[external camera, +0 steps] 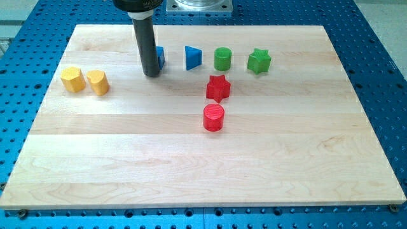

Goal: Place the red star to the right of the red circle

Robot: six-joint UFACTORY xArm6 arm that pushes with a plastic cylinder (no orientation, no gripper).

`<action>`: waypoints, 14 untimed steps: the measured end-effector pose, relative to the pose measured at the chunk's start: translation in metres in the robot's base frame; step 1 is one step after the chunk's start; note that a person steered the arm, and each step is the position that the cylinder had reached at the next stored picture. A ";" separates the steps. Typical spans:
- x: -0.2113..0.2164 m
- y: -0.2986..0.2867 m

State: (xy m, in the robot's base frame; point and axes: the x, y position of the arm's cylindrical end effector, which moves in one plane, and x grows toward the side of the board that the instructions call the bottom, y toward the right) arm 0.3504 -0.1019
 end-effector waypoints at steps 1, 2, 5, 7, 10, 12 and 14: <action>0.027 0.011; 0.032 0.054; 0.019 0.063; 0.018 0.082; 0.051 0.206; 0.019 0.124; 0.109 0.211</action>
State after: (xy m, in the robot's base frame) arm 0.4599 0.1094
